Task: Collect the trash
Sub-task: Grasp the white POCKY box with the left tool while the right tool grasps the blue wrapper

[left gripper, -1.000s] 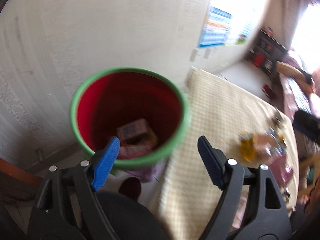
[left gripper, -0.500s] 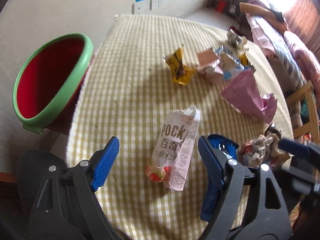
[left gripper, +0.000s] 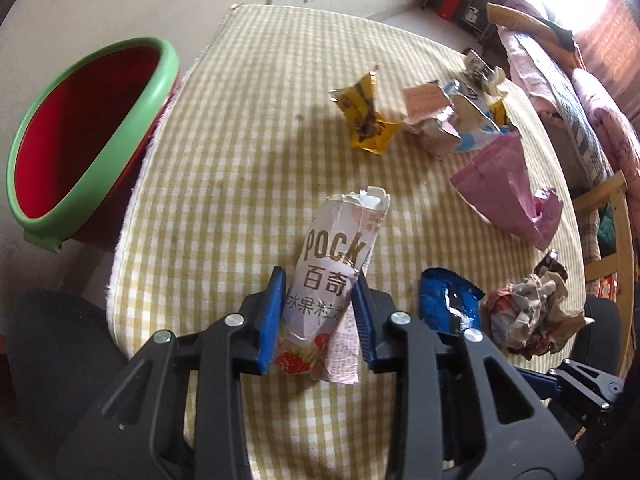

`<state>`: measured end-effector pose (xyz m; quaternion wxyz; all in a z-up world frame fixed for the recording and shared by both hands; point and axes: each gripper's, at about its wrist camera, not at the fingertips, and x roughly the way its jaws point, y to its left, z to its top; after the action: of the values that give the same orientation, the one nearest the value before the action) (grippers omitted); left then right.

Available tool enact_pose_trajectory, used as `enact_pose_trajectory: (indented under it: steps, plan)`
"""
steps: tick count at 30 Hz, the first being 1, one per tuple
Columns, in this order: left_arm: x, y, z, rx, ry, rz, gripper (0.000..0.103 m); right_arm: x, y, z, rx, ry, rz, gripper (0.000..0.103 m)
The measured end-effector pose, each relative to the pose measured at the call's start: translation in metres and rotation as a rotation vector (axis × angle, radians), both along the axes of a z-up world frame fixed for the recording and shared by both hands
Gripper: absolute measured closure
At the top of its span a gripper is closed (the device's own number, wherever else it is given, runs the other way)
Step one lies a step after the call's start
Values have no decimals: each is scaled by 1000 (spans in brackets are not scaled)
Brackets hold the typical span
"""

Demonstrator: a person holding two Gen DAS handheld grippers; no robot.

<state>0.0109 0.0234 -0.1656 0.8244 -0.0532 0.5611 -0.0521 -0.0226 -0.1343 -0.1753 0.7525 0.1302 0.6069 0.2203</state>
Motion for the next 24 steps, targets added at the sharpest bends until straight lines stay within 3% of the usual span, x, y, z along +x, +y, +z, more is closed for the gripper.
enact_pose_trajectory:
  steps: [4,7,11,14,20,21,22,24]
  plan:
    - [0,8,1,-21,4,35,65,13,6,-7,-42,-19,-6,32]
    - [-1,11,4,-26,-6,40,50,18,19,-10,-98,-58,47,47]
    - [-3,9,8,-20,-28,26,42,20,27,-16,-107,-70,91,73]
    - [-1,3,2,1,-4,5,41,23,25,-9,-101,-96,83,84]
    - [7,-6,-13,21,54,-21,41,39,12,10,-55,-147,41,89]
    - [6,-5,-13,16,52,-23,46,42,12,14,-45,-161,38,89]
    - [7,-6,-13,11,49,-23,57,42,10,18,-40,-173,35,89]
    - [7,-7,-12,-1,42,-19,61,44,9,26,-31,-198,29,88]
